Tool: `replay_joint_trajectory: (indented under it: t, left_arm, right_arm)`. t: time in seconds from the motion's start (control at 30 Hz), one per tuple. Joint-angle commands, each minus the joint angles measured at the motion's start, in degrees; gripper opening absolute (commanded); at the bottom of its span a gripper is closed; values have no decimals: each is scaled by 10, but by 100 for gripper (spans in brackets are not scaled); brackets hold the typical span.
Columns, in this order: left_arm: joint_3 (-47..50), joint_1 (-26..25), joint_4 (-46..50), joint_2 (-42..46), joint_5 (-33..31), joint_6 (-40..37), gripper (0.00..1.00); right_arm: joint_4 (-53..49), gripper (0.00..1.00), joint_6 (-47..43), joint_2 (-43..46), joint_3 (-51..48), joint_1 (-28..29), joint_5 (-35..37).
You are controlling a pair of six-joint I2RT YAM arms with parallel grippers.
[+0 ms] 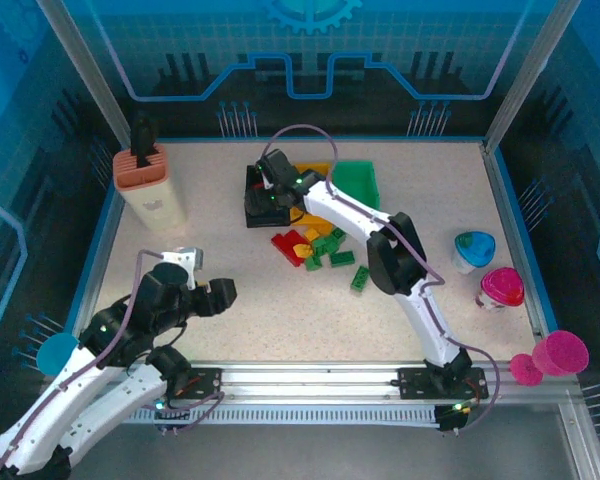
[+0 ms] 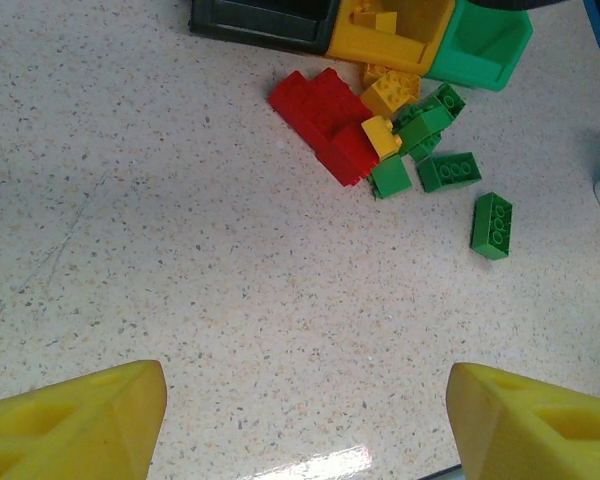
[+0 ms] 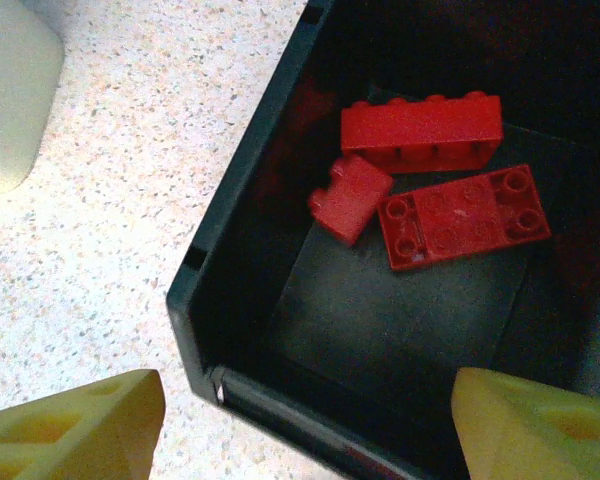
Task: Sort the legos into containers by color
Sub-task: Place the lego in the container, then pick up the lego from the center of the table.
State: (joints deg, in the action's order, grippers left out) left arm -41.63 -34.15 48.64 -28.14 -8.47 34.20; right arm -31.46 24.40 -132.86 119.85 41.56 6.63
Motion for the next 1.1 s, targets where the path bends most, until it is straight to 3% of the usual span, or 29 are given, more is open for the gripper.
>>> replay_joint_trajectory:
  t: [0.0,0.3,0.53,0.73,0.9,1.07]
  left_arm:
    - [-9,-6,-6,-6,16,2,75]
    - [-7,-9,-58,-97,47,-11,75]
    - [-9,-12,-146,-228,73,5,75]
    - [-38,-13,-207,-350,95,-32,75]
    - [-79,-13,-238,-461,108,-68,74]
    - [-103,-13,-281,-551,82,-96,70]
  right_arm:
    - [54,76,3,108,-56,2,7]
    - [171,78,14,321,-311,6,-7]
    - [213,80,31,477,-497,3,19]
    - [254,80,65,599,-653,-24,19]
    - [262,80,81,670,-739,-53,-2]
    - [258,80,86,725,-790,-63,-10]
